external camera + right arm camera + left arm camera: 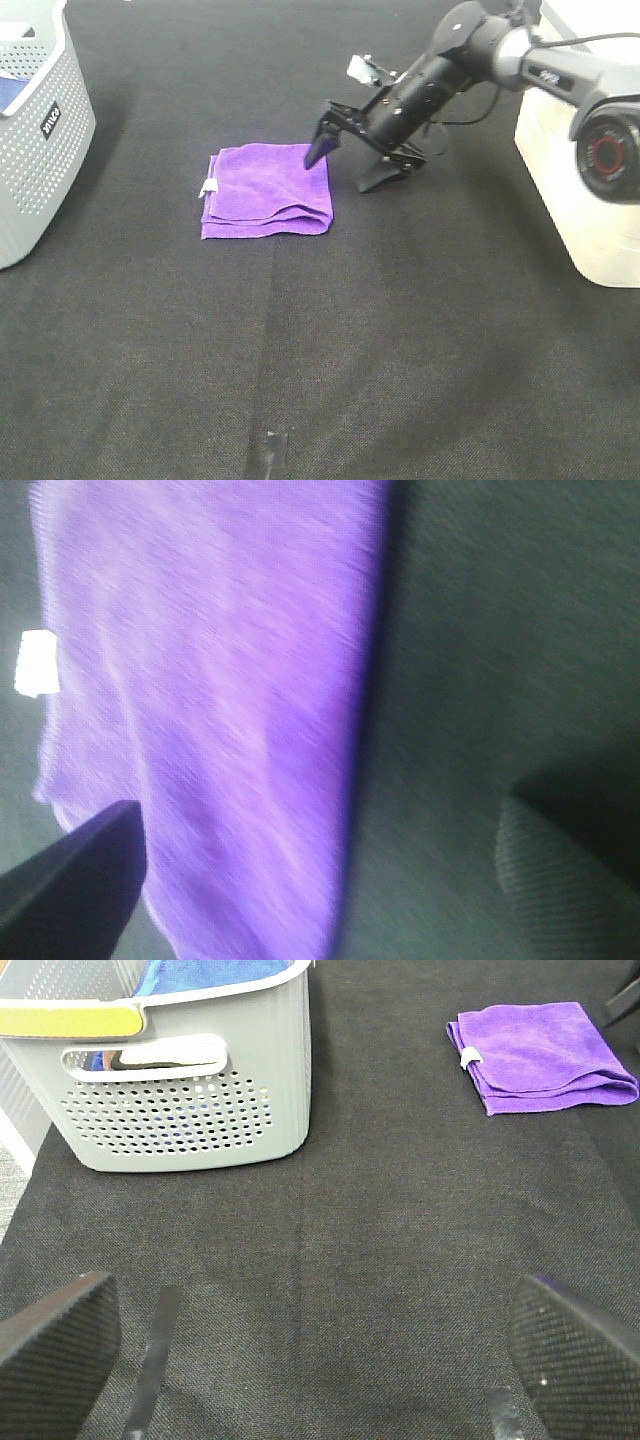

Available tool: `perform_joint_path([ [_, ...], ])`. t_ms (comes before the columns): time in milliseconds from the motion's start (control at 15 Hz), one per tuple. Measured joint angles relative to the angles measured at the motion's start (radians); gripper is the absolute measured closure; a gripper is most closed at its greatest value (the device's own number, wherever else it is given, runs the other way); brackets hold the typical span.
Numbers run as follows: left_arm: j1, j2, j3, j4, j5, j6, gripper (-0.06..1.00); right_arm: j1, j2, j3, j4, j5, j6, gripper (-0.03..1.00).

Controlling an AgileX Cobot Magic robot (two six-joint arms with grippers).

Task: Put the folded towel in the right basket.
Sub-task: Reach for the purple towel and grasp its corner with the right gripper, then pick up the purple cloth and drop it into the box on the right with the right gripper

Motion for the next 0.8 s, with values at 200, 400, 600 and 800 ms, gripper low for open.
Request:
perform_joint_path([
  [200,0.000,0.000,0.000,0.000,0.000,0.000,-0.05,0.080,0.032,-0.009,0.055,-0.112,-0.011,0.16],
  [400,0.000,0.000,0.000,0.000,0.000,0.000,-0.05,0.144,0.048,-0.008,0.049,-0.205,-0.015,0.51],
  [600,0.000,0.000,0.000,0.000,0.000,0.000,-0.05,0.144,0.055,-0.008,0.036,-0.214,-0.014,0.88],
  [800,0.000,0.000,0.000,0.000,0.000,0.000,-0.05,0.149,0.008,-0.015,-0.052,-0.117,-0.014,0.88],
])
